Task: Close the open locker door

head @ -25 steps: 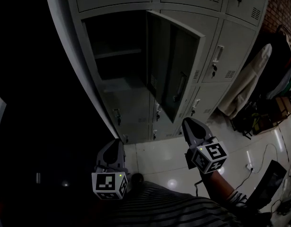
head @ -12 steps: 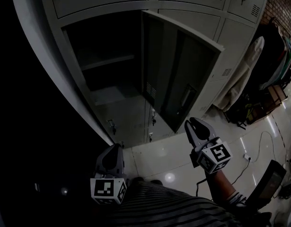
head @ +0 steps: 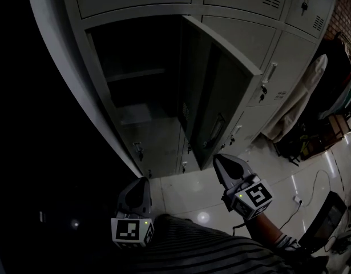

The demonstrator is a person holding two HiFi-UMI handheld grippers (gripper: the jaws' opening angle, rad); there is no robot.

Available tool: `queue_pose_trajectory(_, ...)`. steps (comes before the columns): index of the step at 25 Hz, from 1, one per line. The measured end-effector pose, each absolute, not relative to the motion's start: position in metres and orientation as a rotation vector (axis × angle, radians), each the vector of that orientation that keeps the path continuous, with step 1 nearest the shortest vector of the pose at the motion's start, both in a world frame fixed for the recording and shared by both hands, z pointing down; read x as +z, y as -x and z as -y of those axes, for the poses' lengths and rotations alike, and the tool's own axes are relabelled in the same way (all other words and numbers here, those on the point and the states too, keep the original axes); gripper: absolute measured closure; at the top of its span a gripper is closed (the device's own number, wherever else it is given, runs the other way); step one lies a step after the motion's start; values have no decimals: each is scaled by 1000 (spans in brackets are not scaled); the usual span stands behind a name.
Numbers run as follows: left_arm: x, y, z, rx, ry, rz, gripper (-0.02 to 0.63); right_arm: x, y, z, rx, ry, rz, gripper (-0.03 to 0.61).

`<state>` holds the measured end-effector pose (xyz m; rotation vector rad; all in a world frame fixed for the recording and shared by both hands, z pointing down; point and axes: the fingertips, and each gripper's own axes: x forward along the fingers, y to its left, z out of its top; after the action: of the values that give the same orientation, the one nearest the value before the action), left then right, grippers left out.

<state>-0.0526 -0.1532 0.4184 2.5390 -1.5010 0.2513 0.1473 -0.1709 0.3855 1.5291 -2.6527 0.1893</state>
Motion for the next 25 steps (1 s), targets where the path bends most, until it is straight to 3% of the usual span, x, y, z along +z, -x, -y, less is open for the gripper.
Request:
queue_pose_trajectory(17, 421, 151, 128, 224, -2268, 1841, 611, 374, 59, 207, 105, -873, 2944, 577)
queue_pose_trajectory(25, 427, 181, 133, 225, -2198, 1902, 611, 339, 25, 275, 110, -1196, 2853, 577)
